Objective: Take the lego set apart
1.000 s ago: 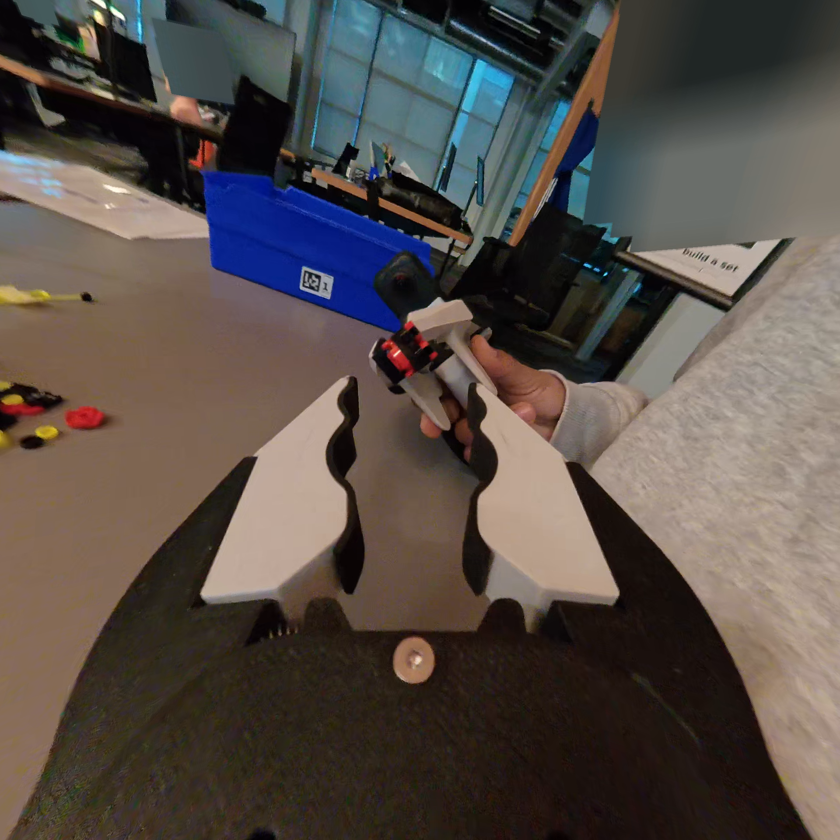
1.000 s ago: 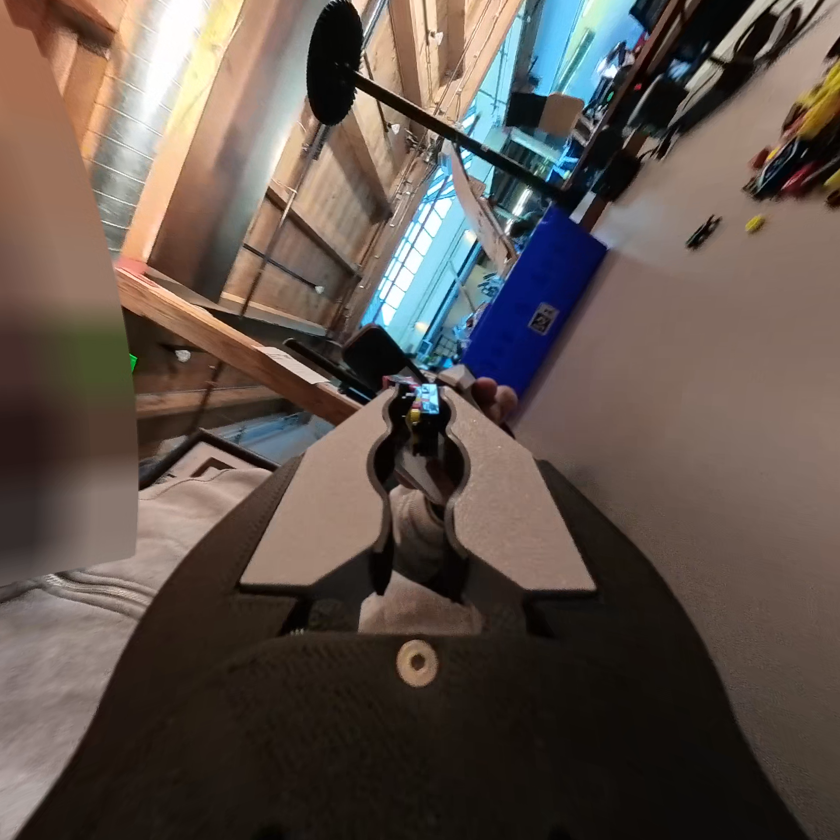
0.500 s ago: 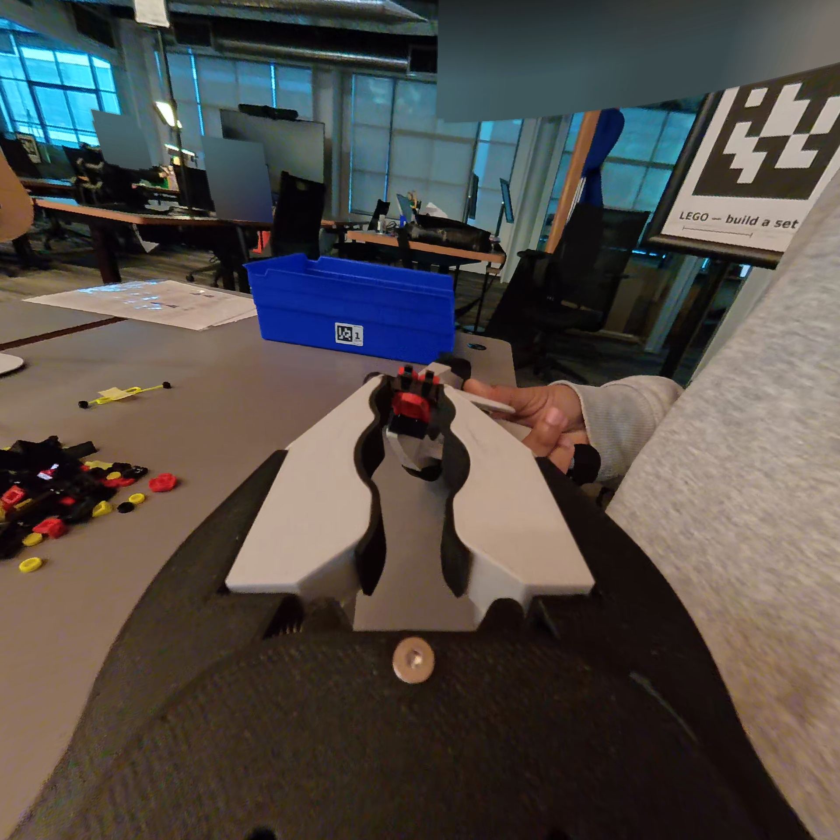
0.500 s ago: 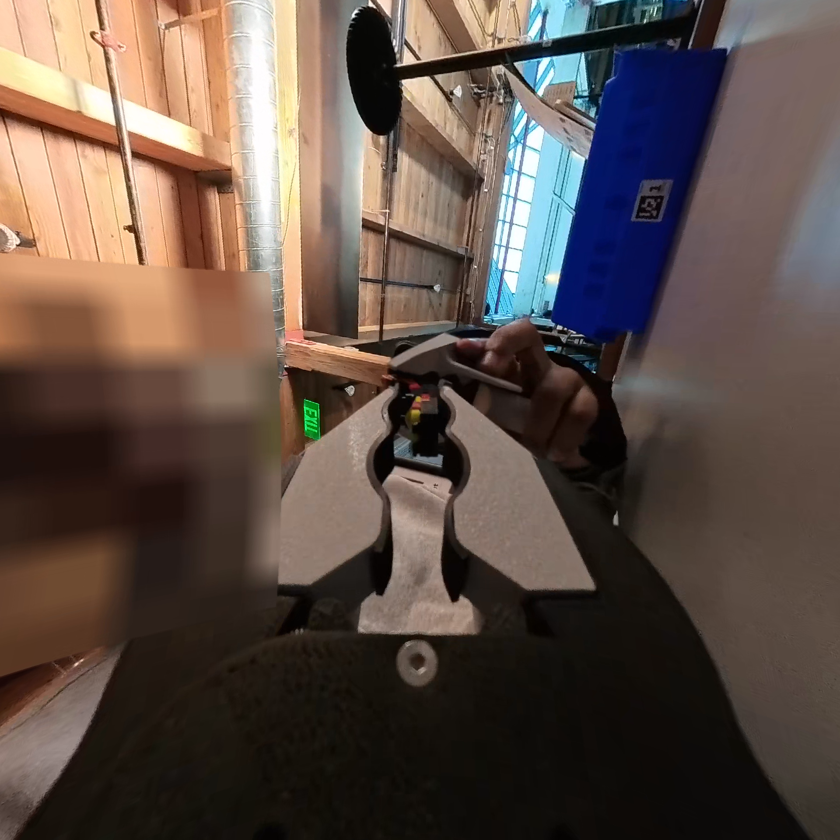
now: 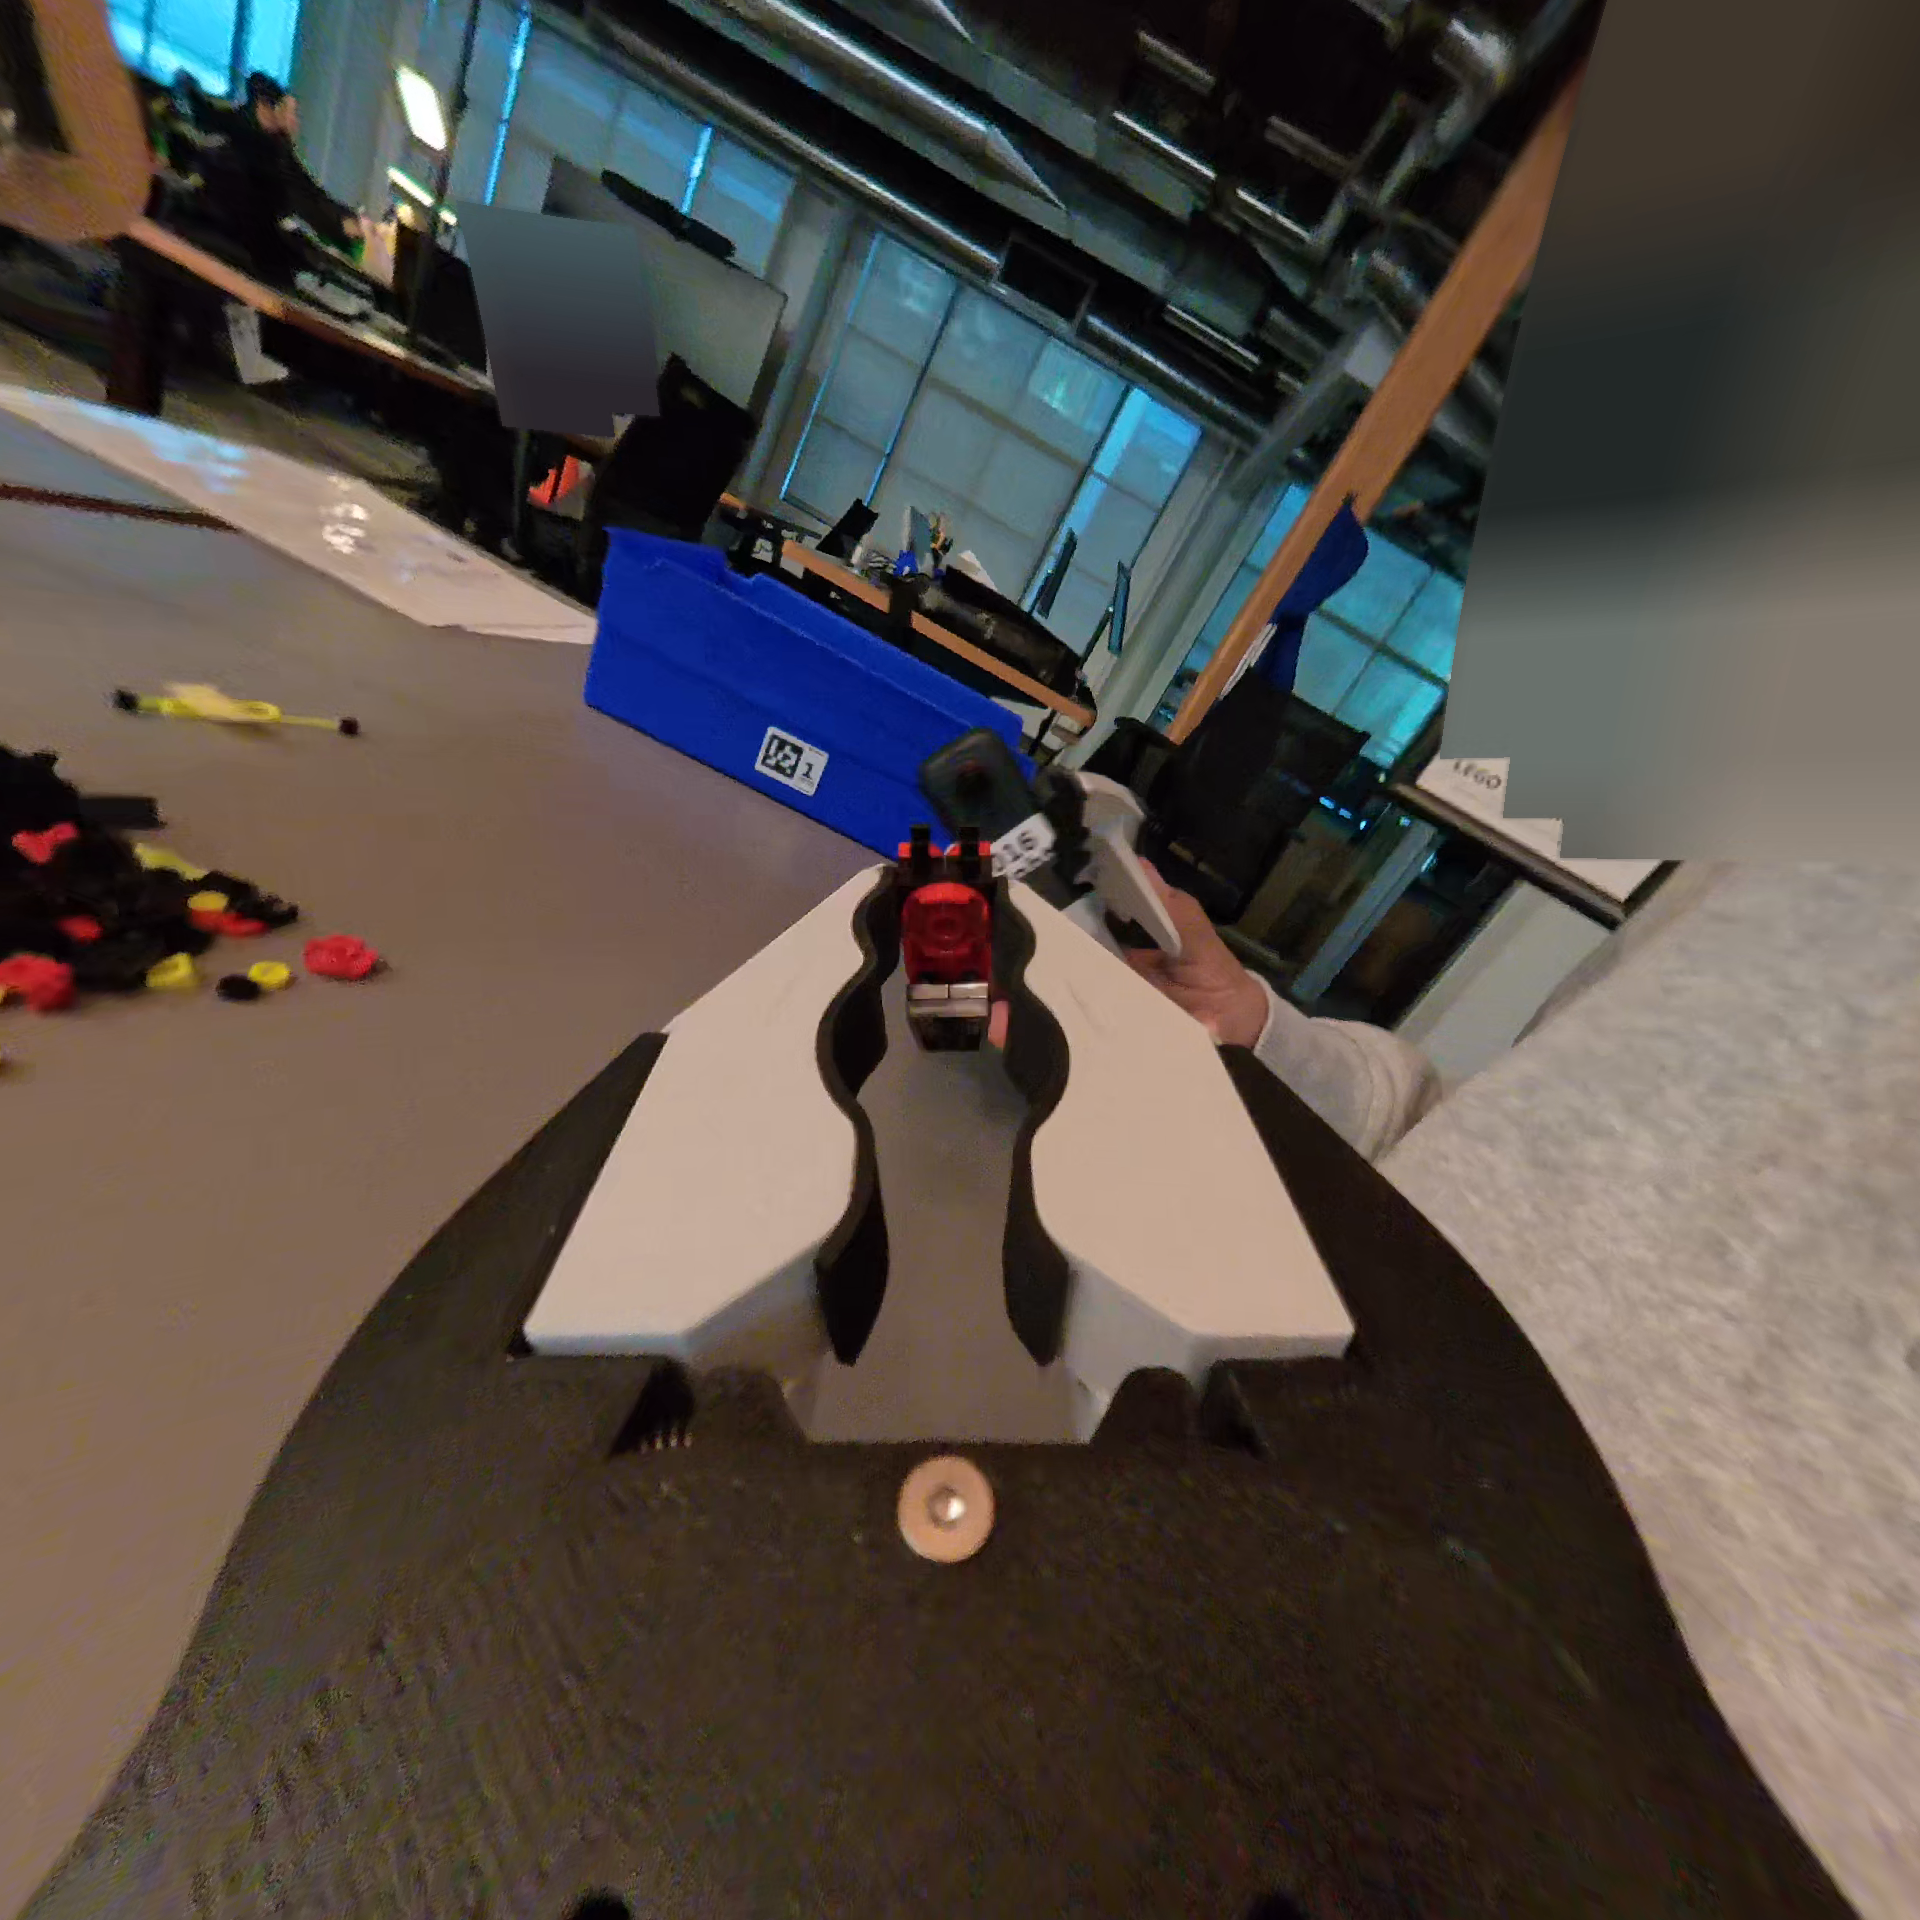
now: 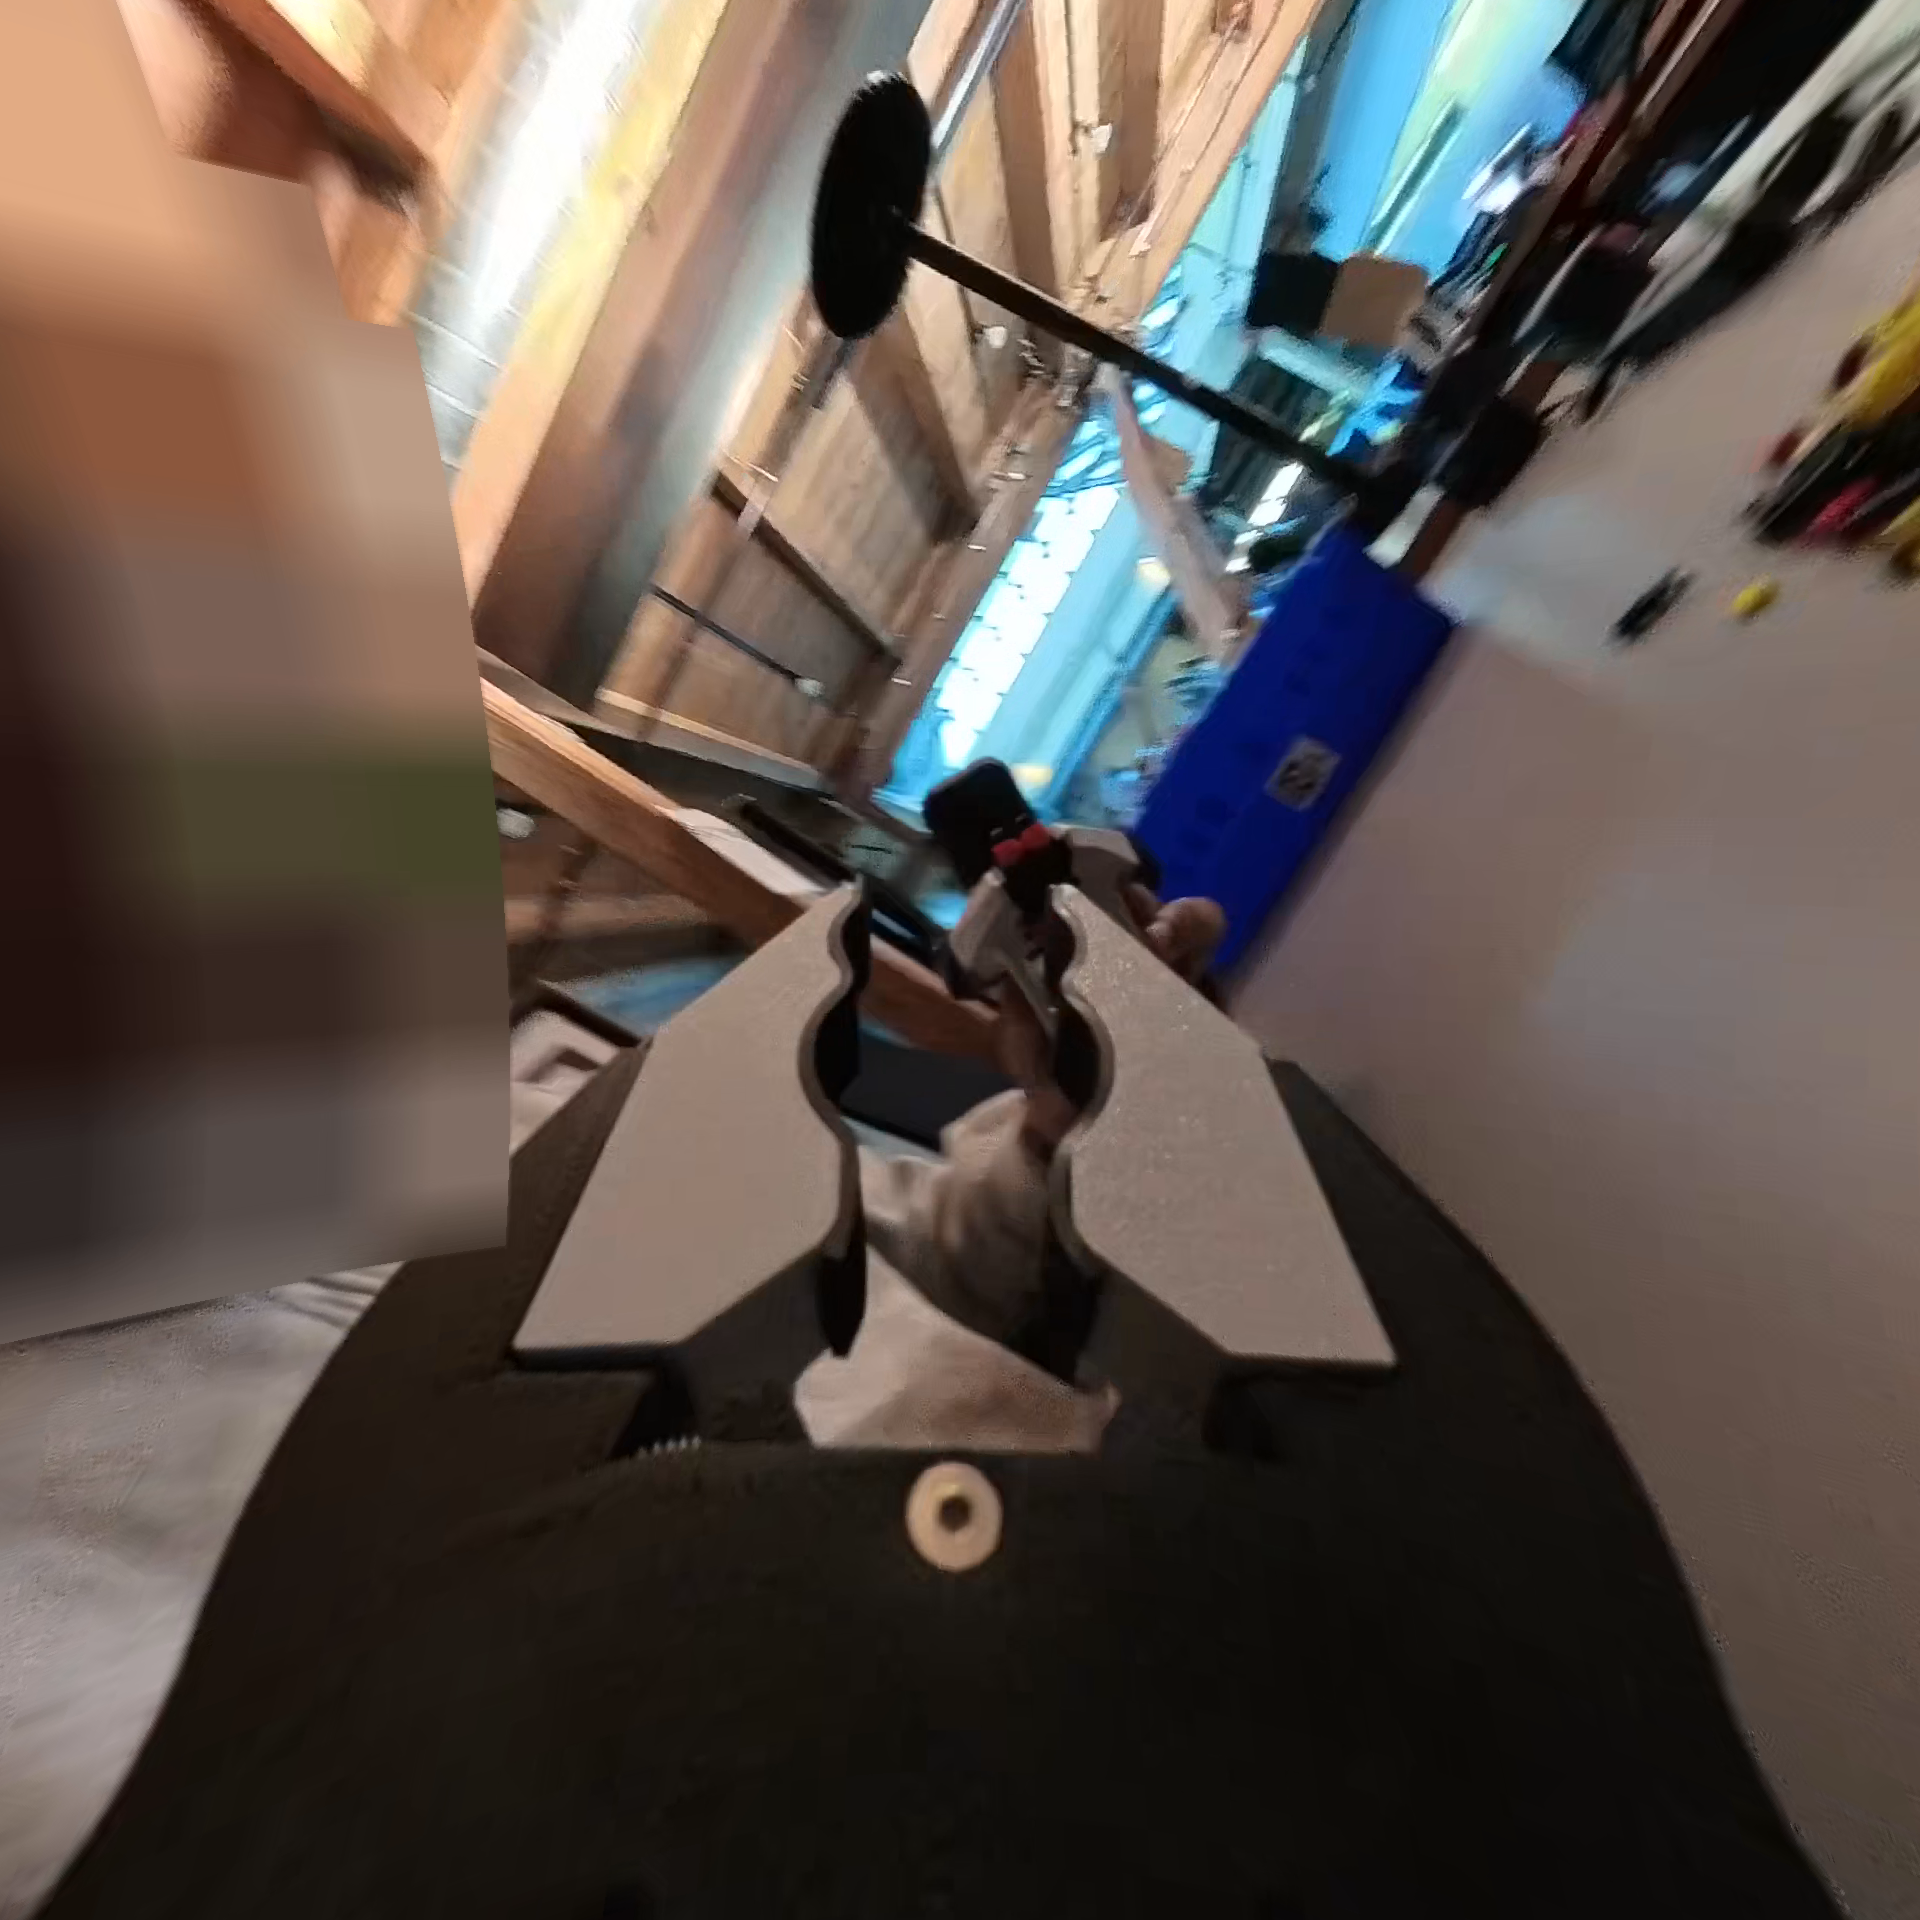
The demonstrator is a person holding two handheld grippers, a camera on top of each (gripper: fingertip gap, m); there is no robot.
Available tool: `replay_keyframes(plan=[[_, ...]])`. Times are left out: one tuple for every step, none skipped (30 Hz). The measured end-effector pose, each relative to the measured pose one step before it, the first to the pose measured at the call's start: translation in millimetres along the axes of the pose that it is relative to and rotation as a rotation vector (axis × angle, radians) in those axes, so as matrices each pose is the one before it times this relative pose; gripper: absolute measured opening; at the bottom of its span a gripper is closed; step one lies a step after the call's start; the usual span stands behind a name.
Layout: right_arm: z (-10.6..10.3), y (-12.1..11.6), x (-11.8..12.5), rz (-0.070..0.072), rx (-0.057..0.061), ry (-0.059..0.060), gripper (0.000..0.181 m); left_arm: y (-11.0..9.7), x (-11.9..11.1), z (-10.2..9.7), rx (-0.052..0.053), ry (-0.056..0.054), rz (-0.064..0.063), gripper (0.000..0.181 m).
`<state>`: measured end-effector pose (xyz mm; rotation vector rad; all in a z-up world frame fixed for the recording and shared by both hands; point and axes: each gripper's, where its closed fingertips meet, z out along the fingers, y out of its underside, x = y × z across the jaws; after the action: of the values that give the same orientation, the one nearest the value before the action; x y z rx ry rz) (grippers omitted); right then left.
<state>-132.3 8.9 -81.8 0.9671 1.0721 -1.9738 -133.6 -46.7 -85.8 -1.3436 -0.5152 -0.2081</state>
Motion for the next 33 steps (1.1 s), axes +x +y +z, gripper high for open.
replay_keyframes(plan=[[-0.18, -0.20, 2.09, -0.0899, -0.0082, 0.0530, 0.029, -0.83, -5.90, -1.72, 0.0065, -0.0127, -0.0305, 0.015], [0.24, 0.48, 3.48, -0.0942, -0.0094, 0.0612, 0.030, -0.52, -5.66, -1.48, 0.0041, -0.0128, -0.0312, 0.015], [0.92, 1.55, 3.17, -0.0960, -0.0141, 0.0573, 0.031, -0.38, -3.56, -1.10, 0.0019, -0.0002, -0.0313, 0.015], [1.60, 2.83, 1.27, -0.0925, -0.0213, 0.0440, 0.030, -0.64, -1.08, -0.73, 0.0037, 0.0135, -0.0311, 0.015], [2.22, 3.74, -0.24, -0.0824, -0.0276, 0.0320, 0.028, -0.92, 0.23, -0.50, 0.0059, 0.0178, -0.0298, 0.015], [2.52, 4.26, -0.74, -0.0699, -0.0300, 0.0256, 0.027, -0.74, 0.22, -0.29, 0.0066, 0.0144, -0.0247, 0.015], [2.69, 4.57, -0.93, -0.0596, -0.0289, 0.0208, 0.027, -0.50, 1.01, -0.13, 0.0060, 0.0158, -0.0182, 0.015], [2.82, 4.47, -1.54, -0.0528, -0.0245, 0.0130, 0.028, 0.21, 2.08, 0.10, 0.0033, 0.0209, -0.0142, 0.015], [2.98, 4.07, -2.18, -0.0443, -0.0204, 0.0055, 0.029, 0.94, 1.64, 0.49, -0.0034, 0.0165, -0.0130, 0.015], [2.76, 3.67, -2.02, -0.0299, -0.0187, 0.0032, 0.030, 1.81, 1.11, 0.89, -0.0085, 0.0111, -0.0082, 0.015], [2.48, 2.90, -1.96, -0.0142, -0.0152, -0.0006, 0.030, 2.13, 1.53, 0.93, -0.0105, 0.0122, -0.0032, 0.015], [2.09, 1.97, -2.61, -0.0024, -0.0099, -0.0090, 0.030, 1.94, 1.98, 1.04, -0.0087, 0.0122, 0.0002, 0.015], [1.69, 1.05, -2.28, 0.0082, -0.0027, -0.0114, 0.030, 2.05, 1.97, 1.08, -0.0100, 0.0112, 0.0009, 0.015], [1.13, 0.60, -1.40, 0.0172, 0.0013, -0.0105, 0.030, 2.10, 1.91, 1.24, -0.0110, 0.0113, -0.0006, 0.015], [0.86, 0.64, -1.44, 0.0208, 0.0007, -0.0141, 0.030, 1.78, 2.15, 1.10, -0.0089, 0.0123, -0.0010, 0.015], [0.38, 0.93, -0.84, 0.0219, -0.0022, -0.0132, 0.030, 1.50, 2.33, 0.95, -0.0066, 0.0129, -0.0003, 0.015], [0.13, 1.06, -0.05, 0.0209, -0.0049, -0.0092, 0.029, 0.80, 2.25, 0.76, -0.0030, 0.0124, 0.0009, 0.015], [0.13, 0.97, -0.49, 0.0168, -0.0047, -0.0118, 0.028, 0.38, 1.83, 0.57, -0.0003, 0.0089, 0.0015, 0.015], [0.31, 1.06, -0.90, 0.0136, -0.0055, -0.0124, 0.028, 0.00, 1.45, 0.27, 0.0004, 0.0070, 0.0022, 0.015], [0.59, 1.29, -1.10, 0.0106, -0.0065, -0.0115, 0.029, -0.21, 1.14, 0.14, 0.0011, 0.0053, 0.0022, 0.015], [1.02, 1.40, -1.67, 0.0078, -0.0071, -0.0127, 0.030, -0.30, 0.52, 0.02, 0.0008, 0.0023, 0.0009, 0.015], [1.16, 1.50, -1.71, 0.0049, -0.0077, -0.0106, 0.030, -0.14, 0.67, -0.12, 0.0011, 0.0043, 0.0005, 0.015], [0.76, 0.92, -1.24, -0.0013, -0.0040, -0.0046, 0.024, -0.31, 1.26, 0.00, 0.0011, 0.0084, -0.0012, 0.015], [0.45, 0.01, -1.54, -0.0082, 0.0012, -0.0029, 0.018, 0.08, 1.20, 0.01, -0.0013, 0.0084, -0.0027, 0.015], [0.41, -0.17, -2.18, -0.0101, 0.0026, -0.0070, 0.014, 0.17, 0.59, 0.12, -0.0014, 0.0037, -0.0006, 0.015], [0.41, 0.24, -1.36, -0.0068, -0.0001, -0.0029, 0.014, 0.10, 0.76, -0.19, 0.0003, 0.0046, 0.0020, 0.015], [0.26, 0.39, -0.64, -0.0053, -0.0019, 0.0008, 0.014, 0.08, 0.40, -0.03, -0.0001, 0.0029, -0.0009, 0.015], [0.09, 0.34, -0.42, -0.0058, -0.0033, 0.0021, 0.014, -0.13, 0.26, -0.02, 0.0018, 0.0012, -0.0028, 0.015], [-0.24, -0.13, 0.29, -0.0105, -0.0028, 0.0085, 0.014, 0.03, -0.38, 0.05, 0.0030, -0.0022, -0.0042, 0.015], [-0.55, -0.90, 0.70, -0.0193, 0.0016, 0.0140, 0.014, -0.24, -1.02, 0.09, 0.0059, -0.0057, -0.0056, 0.018], [-0.91, -1.68, 0.35, -0.0265, 0.0057, 0.0148, 0.014, 0.01, -1.09, 0.32, 0.0039, -0.0059, -0.0101, 0.032], [-1.07, -2.36, -0.01, -0.0307, 0.0083, 0.0160, 0.014, 1.64, -1.32, 0.87, -0.0071, -0.0036, -0.0148, 0.044], [-0.87, -1.99, -0.51, -0.0310, 0.0066, 0.0124, 0.014, 3.51, -0.02, 1.37, -0.0209, 0.0079, -0.0165, 0.047]])
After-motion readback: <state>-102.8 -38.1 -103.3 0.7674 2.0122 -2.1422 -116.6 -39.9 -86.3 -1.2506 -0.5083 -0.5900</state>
